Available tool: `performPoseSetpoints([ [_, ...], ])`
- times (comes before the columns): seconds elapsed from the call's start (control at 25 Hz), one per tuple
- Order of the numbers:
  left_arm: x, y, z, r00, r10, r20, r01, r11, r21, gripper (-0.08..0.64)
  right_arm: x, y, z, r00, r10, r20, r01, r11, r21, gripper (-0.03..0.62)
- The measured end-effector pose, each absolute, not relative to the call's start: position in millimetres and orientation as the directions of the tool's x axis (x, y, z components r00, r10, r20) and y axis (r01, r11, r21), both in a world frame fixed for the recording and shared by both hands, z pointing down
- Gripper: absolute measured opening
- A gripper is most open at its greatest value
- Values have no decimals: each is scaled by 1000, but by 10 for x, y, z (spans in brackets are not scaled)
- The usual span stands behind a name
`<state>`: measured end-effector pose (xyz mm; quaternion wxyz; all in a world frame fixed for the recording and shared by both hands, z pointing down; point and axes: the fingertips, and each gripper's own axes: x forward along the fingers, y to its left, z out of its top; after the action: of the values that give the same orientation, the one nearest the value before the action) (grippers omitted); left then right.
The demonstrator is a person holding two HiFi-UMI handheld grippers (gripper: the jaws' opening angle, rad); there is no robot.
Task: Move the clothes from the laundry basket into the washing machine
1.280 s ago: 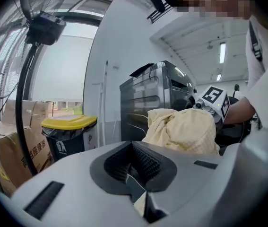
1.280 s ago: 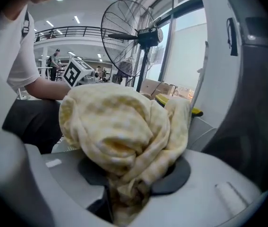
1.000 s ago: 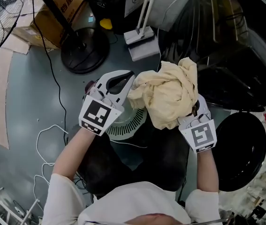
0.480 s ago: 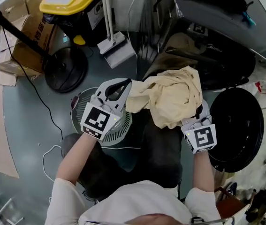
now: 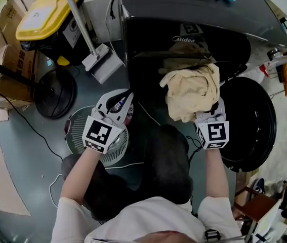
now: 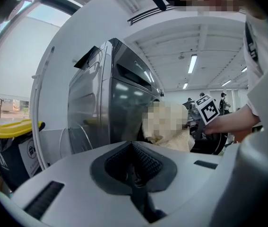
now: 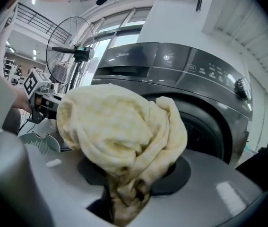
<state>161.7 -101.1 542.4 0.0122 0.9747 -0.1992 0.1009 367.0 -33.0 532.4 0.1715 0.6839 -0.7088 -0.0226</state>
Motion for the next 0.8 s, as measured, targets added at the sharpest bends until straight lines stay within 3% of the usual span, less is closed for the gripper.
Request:
performPoseSetpoints([
  [0.24, 1695, -942, 5555, 904, -378, 198, -384, -923, -11, 6, 4127, -468, 5463, 93, -979, 179, -964, -43, 264, 193],
  [0.8, 1674, -993, 5664, 898, -393, 197, -403, -915, 10, 6, 4471, -864, 5905, 150, -982, 112, -957, -116, 265, 196],
])
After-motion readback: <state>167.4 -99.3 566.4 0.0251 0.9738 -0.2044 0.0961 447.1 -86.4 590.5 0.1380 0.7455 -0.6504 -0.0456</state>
